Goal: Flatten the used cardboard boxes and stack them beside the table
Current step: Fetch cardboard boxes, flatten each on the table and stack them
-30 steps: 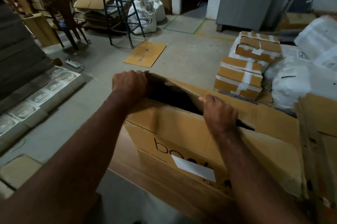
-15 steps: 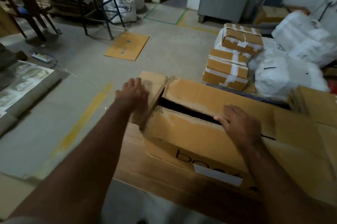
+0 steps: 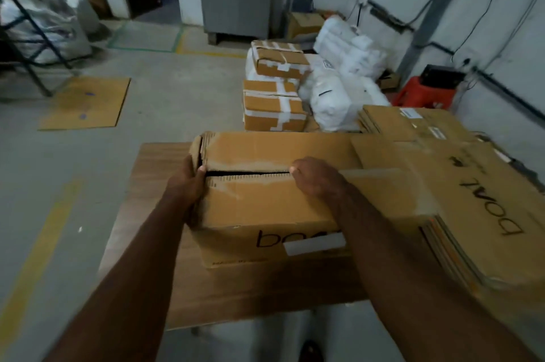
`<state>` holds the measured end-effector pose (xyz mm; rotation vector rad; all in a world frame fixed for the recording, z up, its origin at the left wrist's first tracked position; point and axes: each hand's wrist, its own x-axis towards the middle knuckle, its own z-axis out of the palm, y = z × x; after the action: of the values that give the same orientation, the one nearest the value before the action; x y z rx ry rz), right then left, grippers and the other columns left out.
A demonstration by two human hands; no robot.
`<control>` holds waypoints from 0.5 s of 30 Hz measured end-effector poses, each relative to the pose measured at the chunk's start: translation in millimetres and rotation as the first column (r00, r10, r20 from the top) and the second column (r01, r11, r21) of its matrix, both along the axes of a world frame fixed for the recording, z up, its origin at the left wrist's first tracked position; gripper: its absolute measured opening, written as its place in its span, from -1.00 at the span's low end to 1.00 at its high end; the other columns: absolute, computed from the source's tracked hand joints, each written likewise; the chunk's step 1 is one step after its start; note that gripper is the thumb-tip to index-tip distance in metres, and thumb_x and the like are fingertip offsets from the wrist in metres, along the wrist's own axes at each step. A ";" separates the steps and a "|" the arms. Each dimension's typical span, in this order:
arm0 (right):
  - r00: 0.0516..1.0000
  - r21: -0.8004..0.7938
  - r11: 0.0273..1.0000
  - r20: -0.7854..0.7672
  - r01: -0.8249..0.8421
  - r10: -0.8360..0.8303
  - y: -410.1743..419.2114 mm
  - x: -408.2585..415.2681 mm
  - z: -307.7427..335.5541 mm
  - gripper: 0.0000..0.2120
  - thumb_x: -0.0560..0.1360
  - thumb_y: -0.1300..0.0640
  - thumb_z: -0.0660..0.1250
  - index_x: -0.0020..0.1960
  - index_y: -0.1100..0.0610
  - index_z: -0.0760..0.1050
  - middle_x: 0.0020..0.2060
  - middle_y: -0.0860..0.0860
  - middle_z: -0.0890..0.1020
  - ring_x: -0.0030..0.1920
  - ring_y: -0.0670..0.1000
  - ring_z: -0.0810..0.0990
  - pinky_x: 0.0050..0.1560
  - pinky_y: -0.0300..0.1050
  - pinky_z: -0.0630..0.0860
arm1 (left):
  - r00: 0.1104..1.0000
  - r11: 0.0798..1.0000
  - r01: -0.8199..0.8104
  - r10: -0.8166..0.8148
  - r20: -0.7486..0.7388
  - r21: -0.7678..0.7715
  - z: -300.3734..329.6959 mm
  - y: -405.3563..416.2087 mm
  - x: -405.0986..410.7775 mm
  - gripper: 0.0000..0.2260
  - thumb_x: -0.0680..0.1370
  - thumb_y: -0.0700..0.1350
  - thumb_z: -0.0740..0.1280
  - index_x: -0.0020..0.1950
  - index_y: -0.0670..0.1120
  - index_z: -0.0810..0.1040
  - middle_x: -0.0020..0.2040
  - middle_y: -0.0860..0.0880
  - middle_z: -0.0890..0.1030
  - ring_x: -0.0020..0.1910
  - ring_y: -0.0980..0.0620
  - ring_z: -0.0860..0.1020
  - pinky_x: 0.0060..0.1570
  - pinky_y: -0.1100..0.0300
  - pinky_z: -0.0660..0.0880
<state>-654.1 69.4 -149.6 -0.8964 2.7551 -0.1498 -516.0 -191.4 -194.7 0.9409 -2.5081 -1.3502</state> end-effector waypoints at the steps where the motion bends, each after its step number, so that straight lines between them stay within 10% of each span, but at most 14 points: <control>1: 1.000 0.023 1.000 0.018 -0.011 0.011 1.1 4.6 3.3 -0.66 0.71 0.04 0.10 0.36 0.15 0.49 0.31 0.16 0.54 0.32 0.18 0.48 0.34 0.04 0.38 | 0.999 1.000 -0.005 0.006 0.039 -0.009 0.7 -3.7 -0.2 -0.56 0.71 0.05 0.19 0.52 -0.14 0.31 0.39 -0.35 0.47 0.35 -0.35 0.46 0.29 -0.12 0.41; 6: 1.000 -0.044 0.999 -0.026 0.017 -0.018 13.3 31.1 40.0 -0.68 0.70 -0.05 0.06 0.27 0.06 0.49 0.21 0.10 0.54 0.25 0.17 0.50 0.35 0.23 0.34 | 0.998 1.000 -0.007 0.008 0.064 -0.020 28.7 -12.5 5.5 -0.45 0.72 0.19 0.03 0.63 -0.08 0.19 0.53 -0.35 0.30 0.49 -0.35 0.31 0.44 -0.17 0.29; 11: 1.000 -0.379 0.925 -0.015 -0.006 0.001 48.7 65.7 113.8 -0.63 0.70 -0.05 0.21 -0.02 0.16 0.67 -0.12 -0.02 0.66 -0.08 0.02 0.61 -0.01 -0.05 0.46 | 0.991 0.990 0.117 -0.122 0.061 0.080 85.8 -0.8 32.4 -0.44 0.69 0.25 0.02 0.61 -0.02 0.27 0.56 -0.23 0.32 0.47 -0.29 0.35 0.32 -0.15 0.34; 15: 0.952 -0.117 0.984 0.261 -0.134 0.161 69.8 85.6 115.5 -0.65 0.57 -0.18 0.39 0.20 0.04 0.66 0.08 -0.10 0.67 0.12 -0.05 0.62 0.16 -0.05 0.52 | 0.925 0.952 0.305 -0.292 0.242 -0.015 82.4 11.5 34.9 -0.43 0.67 0.27 0.05 0.59 0.01 0.30 0.56 -0.17 0.33 0.46 -0.28 0.36 0.32 -0.19 0.36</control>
<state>-568.5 139.2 -34.1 -1.0211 2.4374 -0.3558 -481.2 -179.9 -112.3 0.7729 -2.9549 -1.3070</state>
